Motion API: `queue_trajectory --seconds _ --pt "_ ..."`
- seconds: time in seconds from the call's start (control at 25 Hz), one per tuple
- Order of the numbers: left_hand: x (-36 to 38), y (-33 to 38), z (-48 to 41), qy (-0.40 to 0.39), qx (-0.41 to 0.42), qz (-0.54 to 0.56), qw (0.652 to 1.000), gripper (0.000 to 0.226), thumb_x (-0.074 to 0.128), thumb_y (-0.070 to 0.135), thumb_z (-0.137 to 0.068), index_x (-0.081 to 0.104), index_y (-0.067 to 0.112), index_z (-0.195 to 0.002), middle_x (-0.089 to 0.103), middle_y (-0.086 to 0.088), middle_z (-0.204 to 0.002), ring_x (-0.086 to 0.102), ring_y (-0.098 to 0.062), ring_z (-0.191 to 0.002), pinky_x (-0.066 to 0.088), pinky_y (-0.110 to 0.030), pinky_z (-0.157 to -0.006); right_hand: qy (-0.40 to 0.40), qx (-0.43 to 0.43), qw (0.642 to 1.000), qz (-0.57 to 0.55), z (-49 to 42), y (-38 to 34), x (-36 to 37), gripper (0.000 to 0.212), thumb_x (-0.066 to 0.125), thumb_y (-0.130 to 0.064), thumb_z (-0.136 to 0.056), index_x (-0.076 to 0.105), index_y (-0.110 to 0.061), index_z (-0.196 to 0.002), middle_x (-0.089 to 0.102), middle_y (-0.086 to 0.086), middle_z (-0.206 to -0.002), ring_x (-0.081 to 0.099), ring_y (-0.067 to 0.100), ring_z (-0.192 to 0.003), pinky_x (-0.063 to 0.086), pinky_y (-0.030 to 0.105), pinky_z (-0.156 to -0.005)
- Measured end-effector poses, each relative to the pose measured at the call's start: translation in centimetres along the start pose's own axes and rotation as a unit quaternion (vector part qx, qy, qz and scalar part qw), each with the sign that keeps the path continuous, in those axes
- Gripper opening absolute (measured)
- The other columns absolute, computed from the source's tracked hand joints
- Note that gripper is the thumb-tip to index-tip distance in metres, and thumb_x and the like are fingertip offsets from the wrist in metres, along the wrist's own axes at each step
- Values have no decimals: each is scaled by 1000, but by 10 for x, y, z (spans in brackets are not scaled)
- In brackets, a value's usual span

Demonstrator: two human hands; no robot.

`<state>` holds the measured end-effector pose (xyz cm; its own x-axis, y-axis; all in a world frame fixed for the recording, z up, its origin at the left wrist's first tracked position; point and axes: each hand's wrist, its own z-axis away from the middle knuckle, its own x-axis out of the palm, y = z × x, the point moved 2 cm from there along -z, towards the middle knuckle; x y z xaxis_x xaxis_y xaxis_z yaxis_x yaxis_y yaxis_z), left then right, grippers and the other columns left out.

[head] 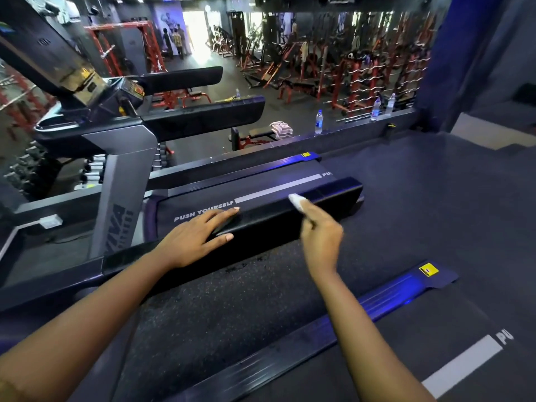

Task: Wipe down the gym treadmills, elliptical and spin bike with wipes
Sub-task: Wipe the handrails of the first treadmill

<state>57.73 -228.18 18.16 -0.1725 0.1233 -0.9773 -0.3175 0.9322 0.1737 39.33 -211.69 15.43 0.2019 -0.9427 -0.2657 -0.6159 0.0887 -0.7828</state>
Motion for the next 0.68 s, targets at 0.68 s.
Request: queue_trajectory --seconds 0.68 --pt "0 -21 45 56 -16 -107 992 65 8 67 -88 12 42 -148 47 4 -137 53 -19 -111 47 -35 -83 -34 74 992 -100 125 -43 74 27 56 4 -82 68 0 -107 66 8 -105 58 8 -98 35 -2 -87"
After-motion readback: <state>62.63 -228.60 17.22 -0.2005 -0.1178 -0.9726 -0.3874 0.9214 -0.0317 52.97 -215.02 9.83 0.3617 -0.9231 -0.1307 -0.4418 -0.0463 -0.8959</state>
